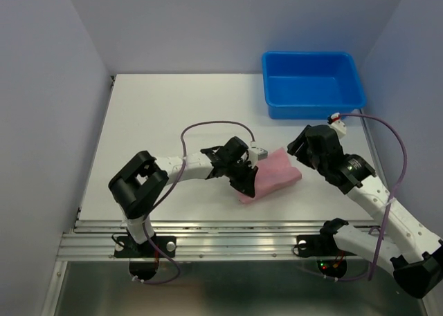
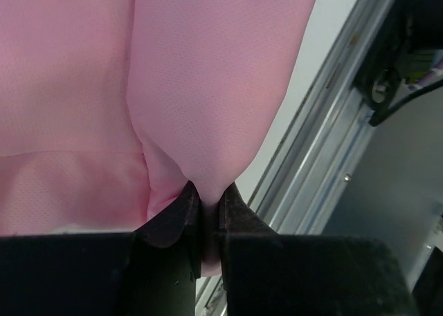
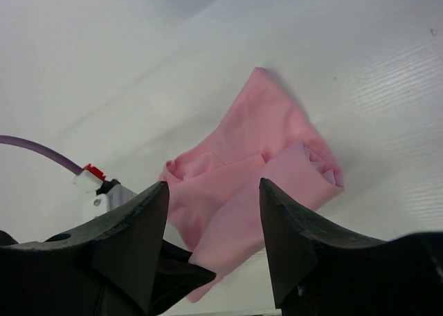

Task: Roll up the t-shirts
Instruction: Roll the T-shirt to the center of the board.

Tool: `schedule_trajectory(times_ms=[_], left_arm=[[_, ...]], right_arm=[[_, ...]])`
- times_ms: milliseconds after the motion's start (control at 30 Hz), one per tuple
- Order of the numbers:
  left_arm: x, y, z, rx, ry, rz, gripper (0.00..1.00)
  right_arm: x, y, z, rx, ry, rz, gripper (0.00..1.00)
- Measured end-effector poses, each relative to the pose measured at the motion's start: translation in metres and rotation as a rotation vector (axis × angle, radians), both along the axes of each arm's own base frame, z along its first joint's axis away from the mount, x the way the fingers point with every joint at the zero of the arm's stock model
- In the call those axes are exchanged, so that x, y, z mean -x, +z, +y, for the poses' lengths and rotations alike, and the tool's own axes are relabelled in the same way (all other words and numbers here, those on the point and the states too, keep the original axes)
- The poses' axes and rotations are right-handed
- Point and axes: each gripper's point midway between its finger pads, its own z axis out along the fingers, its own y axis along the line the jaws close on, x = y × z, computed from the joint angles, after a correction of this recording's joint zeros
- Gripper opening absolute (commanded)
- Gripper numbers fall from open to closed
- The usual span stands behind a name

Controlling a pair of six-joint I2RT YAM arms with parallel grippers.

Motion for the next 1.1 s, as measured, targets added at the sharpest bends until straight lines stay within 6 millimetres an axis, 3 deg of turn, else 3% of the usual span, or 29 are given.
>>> schedule_trajectory(times_ms=[233, 433, 467, 567, 767, 1100], left_arm=[[0.003, 0.0, -0.002, 0.079, 0.001, 0.184, 0.0], [0.005, -0.012, 0.001, 0.101, 0.027, 0.336, 0.0], [0.005, -0.012, 0.001, 0.105, 0.031, 0.356, 0.0], [0.003, -0.009, 0.003, 0.124, 0.047, 0.393, 0.0], [-0.001, -0.004, 0.005, 0.145, 0.068, 0.431, 0.0], [0.0, -0.001, 0.005, 0.157, 0.071, 0.473, 0.0]], right_arm=[[0.01, -0.016, 0.001, 0.01, 0.027, 0.057, 0.54], [0.026, -0.04, 0.009, -0.01, 0.103, 0.117, 0.24], [0.029, -0.046, 0.011, -0.014, 0.116, 0.13, 0.15], [0.039, -0.07, 0.016, -0.022, 0.152, 0.192, 0.01], [0.055, -0.1, 0.021, -0.042, 0.198, 0.267, 0.01], [0.064, -0.127, 0.031, -0.071, 0.247, 0.332, 0.01]])
